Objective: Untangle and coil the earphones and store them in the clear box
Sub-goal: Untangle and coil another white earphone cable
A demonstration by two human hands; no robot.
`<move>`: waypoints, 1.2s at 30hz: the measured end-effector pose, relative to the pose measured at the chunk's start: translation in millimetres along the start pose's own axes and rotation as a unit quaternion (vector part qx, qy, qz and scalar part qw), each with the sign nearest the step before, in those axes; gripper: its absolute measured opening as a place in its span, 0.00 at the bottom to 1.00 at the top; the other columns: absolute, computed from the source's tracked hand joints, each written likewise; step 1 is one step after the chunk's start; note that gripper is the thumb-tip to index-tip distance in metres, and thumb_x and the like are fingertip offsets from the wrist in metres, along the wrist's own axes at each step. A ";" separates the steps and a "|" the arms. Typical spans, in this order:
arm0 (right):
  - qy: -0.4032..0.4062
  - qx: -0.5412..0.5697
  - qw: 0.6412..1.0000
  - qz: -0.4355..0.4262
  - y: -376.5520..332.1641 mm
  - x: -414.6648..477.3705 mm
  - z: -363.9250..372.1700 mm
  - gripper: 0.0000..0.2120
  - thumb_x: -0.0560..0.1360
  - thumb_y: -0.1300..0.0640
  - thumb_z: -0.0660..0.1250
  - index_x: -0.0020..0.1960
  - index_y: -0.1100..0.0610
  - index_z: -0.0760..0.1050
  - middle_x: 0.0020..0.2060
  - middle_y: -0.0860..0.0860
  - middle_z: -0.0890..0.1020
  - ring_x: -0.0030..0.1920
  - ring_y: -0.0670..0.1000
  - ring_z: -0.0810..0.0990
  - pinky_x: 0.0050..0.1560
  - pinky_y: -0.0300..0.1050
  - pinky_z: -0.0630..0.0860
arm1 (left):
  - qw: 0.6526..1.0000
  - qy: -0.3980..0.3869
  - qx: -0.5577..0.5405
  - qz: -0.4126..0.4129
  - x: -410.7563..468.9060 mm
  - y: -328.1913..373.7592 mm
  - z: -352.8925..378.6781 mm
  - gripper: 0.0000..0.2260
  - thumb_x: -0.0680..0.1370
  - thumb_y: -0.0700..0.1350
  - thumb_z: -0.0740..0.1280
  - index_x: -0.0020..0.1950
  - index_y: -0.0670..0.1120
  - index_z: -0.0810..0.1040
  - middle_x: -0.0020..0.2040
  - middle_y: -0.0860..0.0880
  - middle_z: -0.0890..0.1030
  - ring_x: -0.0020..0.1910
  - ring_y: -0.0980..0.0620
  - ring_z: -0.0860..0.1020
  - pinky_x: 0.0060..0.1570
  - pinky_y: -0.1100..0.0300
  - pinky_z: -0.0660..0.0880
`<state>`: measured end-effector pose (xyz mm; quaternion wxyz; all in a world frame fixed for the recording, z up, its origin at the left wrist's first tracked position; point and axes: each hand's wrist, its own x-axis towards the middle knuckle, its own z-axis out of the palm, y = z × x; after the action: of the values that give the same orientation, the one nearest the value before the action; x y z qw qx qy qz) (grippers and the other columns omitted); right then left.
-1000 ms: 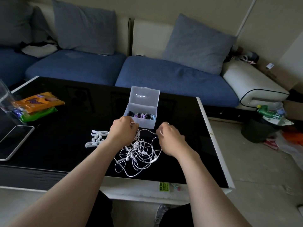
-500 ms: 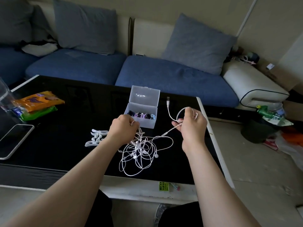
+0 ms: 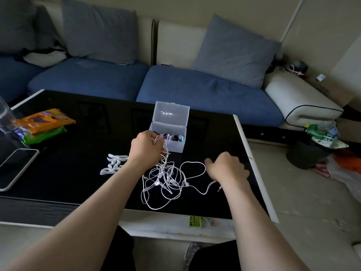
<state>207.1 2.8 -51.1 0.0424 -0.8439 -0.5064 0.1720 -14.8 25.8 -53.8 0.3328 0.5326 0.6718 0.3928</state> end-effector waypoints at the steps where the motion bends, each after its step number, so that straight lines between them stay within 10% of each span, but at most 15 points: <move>1: 0.018 -0.017 1.000 -0.006 -1.5 -0.2 0.1 0.20 0.84 0.41 0.62 0.66 0.55 0.77 0.64 0.58 0.79 0.69 0.65 0.73 0.70 0.62 0.67 | 1.000 -0.001 -0.005 -0.001 0.2 -0.2 0.2 0.05 0.84 0.44 0.66 0.53 0.45 0.80 0.35 0.50 0.87 0.32 0.50 0.85 0.38 0.48 0.86; 7: 0.037 -0.079 0.995 -0.048 -13.6 -3.1 12.9 0.15 0.79 0.53 0.73 0.64 0.56 0.78 0.69 0.61 0.70 0.67 0.64 0.72 0.68 0.56 0.72 | 1.000 -0.018 -0.008 0.012 -1.4 -0.5 0.5 0.04 0.85 0.44 0.66 0.53 0.45 0.80 0.36 0.49 0.87 0.30 0.52 0.85 0.33 0.55 0.84; 11: -0.047 0.043 0.985 -0.159 -23.1 -4.9 27.8 0.09 0.78 0.60 0.69 0.56 0.52 0.83 0.61 0.56 0.81 0.58 0.59 0.83 0.62 0.51 0.80 | 1.000 -0.021 -0.008 0.019 -2.7 0.5 1.4 0.04 0.84 0.43 0.66 0.52 0.46 0.80 0.35 0.51 0.87 0.29 0.52 0.84 0.32 0.56 0.84; 19: -0.169 0.106 0.932 -0.302 -45.4 -13.5 49.2 0.11 0.77 0.54 0.73 0.59 0.53 0.85 0.46 0.48 0.86 0.53 0.50 0.84 0.50 0.38 0.76 | 0.999 -0.020 0.005 0.046 -3.2 2.5 0.8 0.05 0.84 0.45 0.67 0.52 0.46 0.80 0.36 0.51 0.87 0.29 0.53 0.84 0.36 0.52 0.85; 26: -0.157 0.150 0.935 -0.282 -46.6 -8.6 46.6 0.08 0.80 0.56 0.67 0.48 0.55 0.85 0.38 0.50 0.88 0.32 0.37 0.81 0.34 0.30 0.70 | 0.998 0.007 0.021 0.052 0.8 -2.4 -1.4 0.05 0.85 0.45 0.66 0.53 0.46 0.80 0.35 0.52 0.86 0.29 0.55 0.84 0.35 0.55 0.84; 31: -0.163 0.261 0.920 -0.241 -45.4 1.0 41.5 0.06 0.79 0.54 0.70 0.45 0.51 0.85 0.32 0.46 0.84 0.31 0.45 0.77 0.37 0.41 0.74 | 1.000 0.010 -0.018 0.010 8.5 -10.2 -3.0 0.09 0.80 0.51 0.73 0.56 0.48 0.79 0.41 0.51 0.87 0.38 0.52 0.86 0.45 0.47 0.86; 36: -0.120 0.255 0.925 -0.253 -39.9 0.1 35.0 0.11 0.80 0.49 0.71 0.45 0.53 0.88 0.27 0.40 0.79 0.28 0.40 0.75 0.33 0.35 0.69 | 0.991 -0.085 -0.100 0.002 7.5 -6.3 -7.6 0.24 0.73 0.36 0.78 0.65 0.48 0.76 0.53 0.51 0.87 0.48 0.51 0.86 0.42 0.57 0.83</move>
<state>162.0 18.6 -74.1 0.2374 -0.6214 -0.6436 0.3785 -25.8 31.0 -56.0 0.4391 0.5296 0.5974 0.4119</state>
